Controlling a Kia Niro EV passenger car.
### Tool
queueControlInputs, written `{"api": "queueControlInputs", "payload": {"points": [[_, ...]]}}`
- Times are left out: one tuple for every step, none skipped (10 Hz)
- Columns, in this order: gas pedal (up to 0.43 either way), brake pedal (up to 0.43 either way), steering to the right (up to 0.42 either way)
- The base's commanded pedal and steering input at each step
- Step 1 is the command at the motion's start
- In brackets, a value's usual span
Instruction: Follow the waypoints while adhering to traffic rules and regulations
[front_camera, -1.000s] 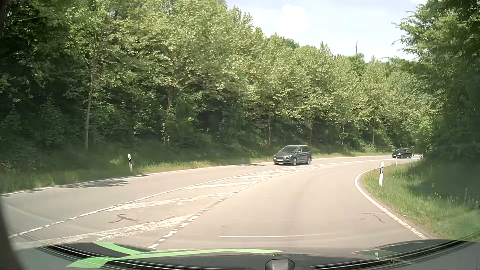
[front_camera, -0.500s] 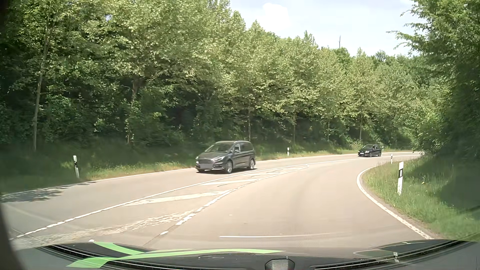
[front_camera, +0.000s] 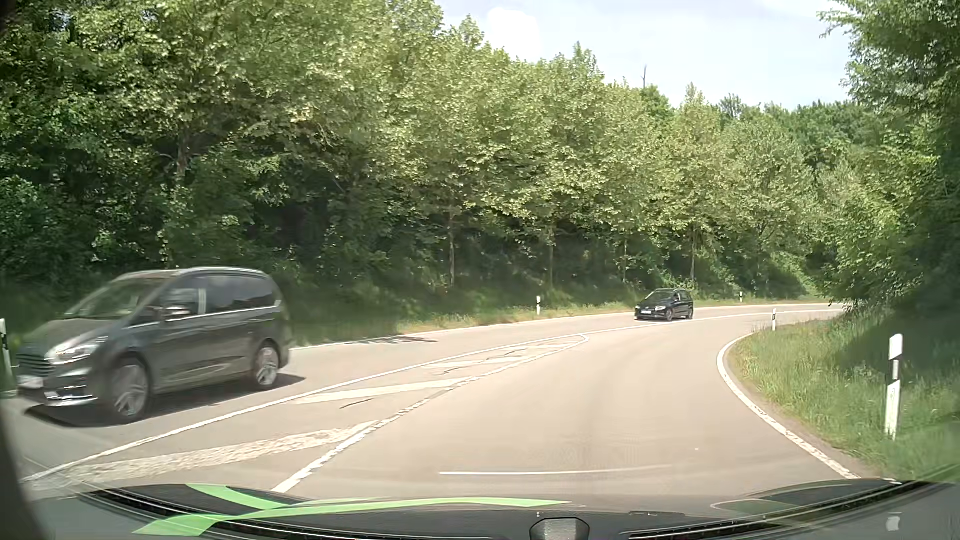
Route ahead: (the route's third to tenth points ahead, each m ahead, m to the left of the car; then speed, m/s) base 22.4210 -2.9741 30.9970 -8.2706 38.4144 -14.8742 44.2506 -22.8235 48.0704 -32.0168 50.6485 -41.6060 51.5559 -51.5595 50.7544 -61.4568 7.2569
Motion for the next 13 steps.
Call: {"api": "queueControlInputs", "payload": {"points": [[0.02, 0.0, 0.078], [0.0, 0.0, 0.08], [0.0, 0.0, 0.082], [0.008, 0.0, 0.082], [0.008, 0.0, 0.082], [0.02, 0.0, 0.082], [0.039, 0.0, 0.081], [0.039, 0.0, 0.081], [0.039, 0.0, 0.081], [0.039, 0.0, 0.08], [0.047, 0.0, 0.078], [0.047, 0.0, 0.079], [0.047, 0.0, 0.079]]}}
